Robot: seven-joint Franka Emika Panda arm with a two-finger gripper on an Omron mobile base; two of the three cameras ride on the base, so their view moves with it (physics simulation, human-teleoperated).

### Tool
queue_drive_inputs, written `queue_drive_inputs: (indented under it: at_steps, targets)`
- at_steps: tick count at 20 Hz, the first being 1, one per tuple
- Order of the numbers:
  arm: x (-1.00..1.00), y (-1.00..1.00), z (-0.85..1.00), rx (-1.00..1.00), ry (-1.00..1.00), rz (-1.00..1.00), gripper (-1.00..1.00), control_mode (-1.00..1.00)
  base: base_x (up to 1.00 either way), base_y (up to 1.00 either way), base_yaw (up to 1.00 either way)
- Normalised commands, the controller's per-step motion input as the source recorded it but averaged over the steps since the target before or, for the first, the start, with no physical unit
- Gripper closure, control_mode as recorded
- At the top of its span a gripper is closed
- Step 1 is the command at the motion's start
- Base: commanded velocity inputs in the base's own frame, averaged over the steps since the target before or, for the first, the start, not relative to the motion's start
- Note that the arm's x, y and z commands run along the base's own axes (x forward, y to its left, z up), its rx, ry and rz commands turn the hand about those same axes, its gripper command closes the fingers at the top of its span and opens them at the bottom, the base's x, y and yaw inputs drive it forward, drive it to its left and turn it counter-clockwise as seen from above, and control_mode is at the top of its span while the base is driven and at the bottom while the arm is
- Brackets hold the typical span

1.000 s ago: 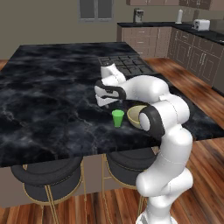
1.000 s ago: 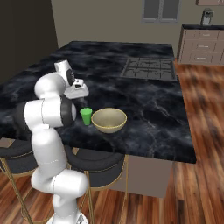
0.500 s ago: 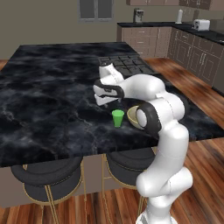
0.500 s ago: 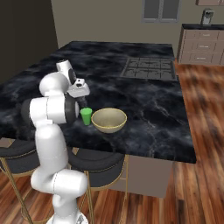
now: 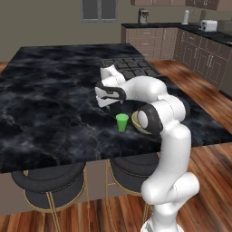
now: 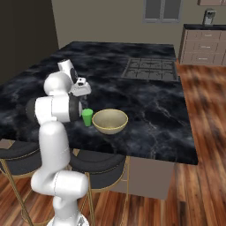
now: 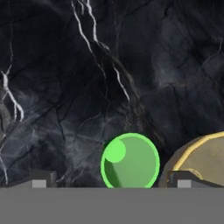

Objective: Place the cup inside the bowl on the dining table and move the bowl to any counter.

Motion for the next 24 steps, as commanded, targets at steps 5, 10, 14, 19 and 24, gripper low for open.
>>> queue_drive_inputs:
  at_steps: [5,10,14,19,24]
  targets:
    - [0.05,0.14,-0.07,0.0,0.0,0.0,-1.0,-1.0,0.0,0.0,0.0]
    - [0.0,0.16,-0.21,0.0,0.0,0.0,-1.0,-1.0,0.0,0.0,0.0]
    - [0.0,0.07,-0.19,0.0,0.0,0.0,-1.0,-1.0,0.0,0.0,0.0]
    - [0.0,0.0,-0.11,0.0,0.0,0.0,-1.0,-1.0,0.0,0.0,0.0]
    - [0.0,0.0,-0.08,0.0,0.0,0.0,-1.0,-1.0,0.0,0.0,0.0]
